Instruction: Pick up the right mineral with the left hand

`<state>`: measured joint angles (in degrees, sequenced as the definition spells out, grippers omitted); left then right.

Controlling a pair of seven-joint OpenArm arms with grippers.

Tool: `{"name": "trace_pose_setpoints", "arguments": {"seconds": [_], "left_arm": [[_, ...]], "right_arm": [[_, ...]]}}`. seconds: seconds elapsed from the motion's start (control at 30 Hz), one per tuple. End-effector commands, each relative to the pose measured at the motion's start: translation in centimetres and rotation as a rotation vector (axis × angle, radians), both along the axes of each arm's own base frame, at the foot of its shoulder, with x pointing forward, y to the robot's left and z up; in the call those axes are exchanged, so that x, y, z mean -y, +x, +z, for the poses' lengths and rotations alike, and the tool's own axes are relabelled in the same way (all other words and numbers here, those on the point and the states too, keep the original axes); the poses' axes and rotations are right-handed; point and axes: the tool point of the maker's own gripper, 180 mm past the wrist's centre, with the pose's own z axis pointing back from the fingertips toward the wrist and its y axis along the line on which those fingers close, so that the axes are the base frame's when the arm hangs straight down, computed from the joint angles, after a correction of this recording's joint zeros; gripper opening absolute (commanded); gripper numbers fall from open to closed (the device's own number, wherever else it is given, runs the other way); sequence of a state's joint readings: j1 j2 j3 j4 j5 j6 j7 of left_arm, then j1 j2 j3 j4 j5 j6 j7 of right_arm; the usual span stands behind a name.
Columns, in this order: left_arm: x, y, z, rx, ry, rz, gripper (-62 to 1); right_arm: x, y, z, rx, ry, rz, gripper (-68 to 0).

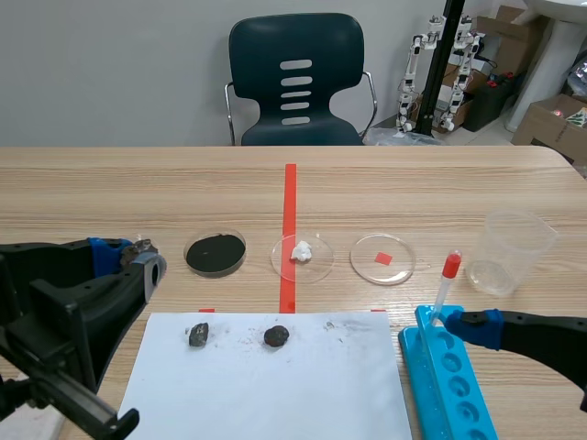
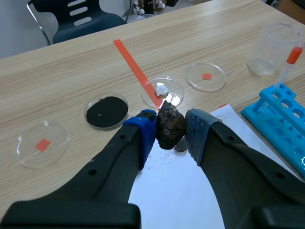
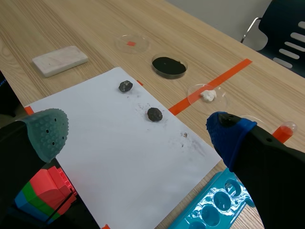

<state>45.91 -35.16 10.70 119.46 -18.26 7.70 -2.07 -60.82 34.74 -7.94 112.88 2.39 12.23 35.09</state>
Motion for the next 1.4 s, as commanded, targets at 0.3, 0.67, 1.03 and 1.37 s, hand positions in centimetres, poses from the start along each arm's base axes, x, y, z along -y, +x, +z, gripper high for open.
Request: {"name": "trace_pose_setpoints", "arguments": {"seconds": [0.3,0.67,1.03,1.37], "left_arm": [[-1.0,-0.8,-2.4,-0.040,0.041,0.022,-49.6],[-1.9,-2.3,-4.4,-0.070,0.042,0.036,-49.6],[-1.9,-2.3,-4.4,-0.070,0.044,0.036,-49.6],[-1.9,-2.2,-4.3,-0.065,0.042,0.036,-49.6]], "right_arm": [[-0.1,0.5,1.1,0.034,0.023,-0.008,-6.9],[-0.1,0.5,1.1,0.034,0.023,-0.008,-6.9],[-0.1,0.5,1.1,0.034,0.023,-0.008,-6.9],[-0.1,0.5,1.1,0.034,0.023,-0.008,-6.9]]}}
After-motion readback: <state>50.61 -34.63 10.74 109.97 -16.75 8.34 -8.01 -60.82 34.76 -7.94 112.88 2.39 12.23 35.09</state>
